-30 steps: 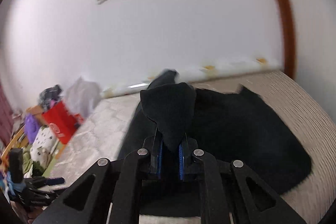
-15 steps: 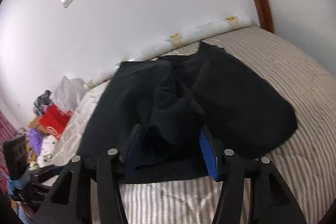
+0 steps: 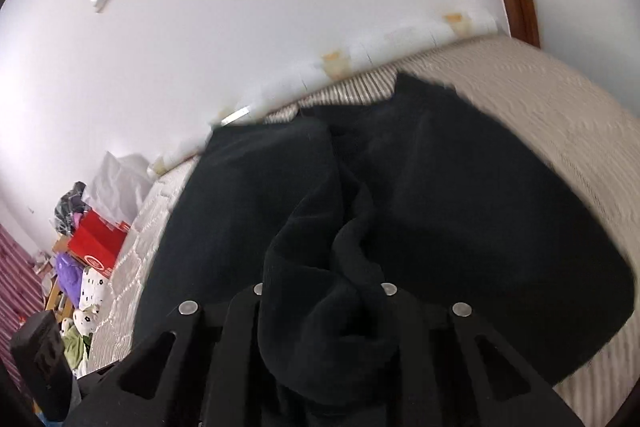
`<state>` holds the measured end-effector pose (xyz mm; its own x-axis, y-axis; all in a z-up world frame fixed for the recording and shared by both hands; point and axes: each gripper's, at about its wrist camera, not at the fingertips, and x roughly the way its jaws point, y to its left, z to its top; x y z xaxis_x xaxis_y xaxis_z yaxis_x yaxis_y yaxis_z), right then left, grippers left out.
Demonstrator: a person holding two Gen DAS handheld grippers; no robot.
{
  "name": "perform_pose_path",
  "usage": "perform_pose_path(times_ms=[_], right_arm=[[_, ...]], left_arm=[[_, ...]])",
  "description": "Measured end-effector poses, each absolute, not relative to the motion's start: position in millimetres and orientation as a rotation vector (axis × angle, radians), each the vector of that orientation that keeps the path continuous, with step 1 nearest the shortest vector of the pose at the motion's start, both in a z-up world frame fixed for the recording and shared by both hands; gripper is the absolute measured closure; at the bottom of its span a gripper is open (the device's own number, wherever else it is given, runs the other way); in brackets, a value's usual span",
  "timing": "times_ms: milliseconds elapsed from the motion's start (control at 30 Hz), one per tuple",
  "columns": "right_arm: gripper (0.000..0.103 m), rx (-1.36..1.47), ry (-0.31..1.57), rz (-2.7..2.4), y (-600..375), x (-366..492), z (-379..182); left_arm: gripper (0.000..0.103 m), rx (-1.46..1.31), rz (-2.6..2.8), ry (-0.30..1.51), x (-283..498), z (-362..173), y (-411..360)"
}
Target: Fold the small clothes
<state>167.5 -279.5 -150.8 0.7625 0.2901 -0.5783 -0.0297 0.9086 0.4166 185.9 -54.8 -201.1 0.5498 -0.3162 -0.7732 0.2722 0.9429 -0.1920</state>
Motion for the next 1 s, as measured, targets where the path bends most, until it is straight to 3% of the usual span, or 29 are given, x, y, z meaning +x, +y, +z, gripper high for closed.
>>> perform_pose_path(times_ms=[200,433,533,633,767,867,933,1000], right_arm=[[0.089,0.359,0.444,0.027,-341,123,-111],[0.087,0.361,0.577,-0.076,-380,127,-156],[0.08,0.324,0.604,-0.084,-371,124,-158],[0.059,0.298,0.598,-0.126,-367,113,-155],[0.046,0.296,0.632,-0.173,-370,105,-157],[0.048,0.325,0.682,-0.17,-371,112,-167],[0.071,0.349,0.703,-0.13,-371,121,-173],[0.078,0.342,0.687,-0.09,-366,124,-173]], left_arm=[[0.03,-0.009,-0.386,0.912,193,-198,-81],[0.031,0.035,-0.356,0.882,190,-196,-103],[0.032,0.037,-0.344,0.877,188,-195,-107],[0.041,0.02,-0.357,0.878,192,-195,-111],[0.071,0.017,-0.379,0.885,184,-194,-116],[0.081,0.044,-0.366,0.863,181,-190,-125],[0.086,0.043,-0.355,0.843,178,-188,-123],[0.088,0.022,-0.35,0.837,178,-185,-119]])
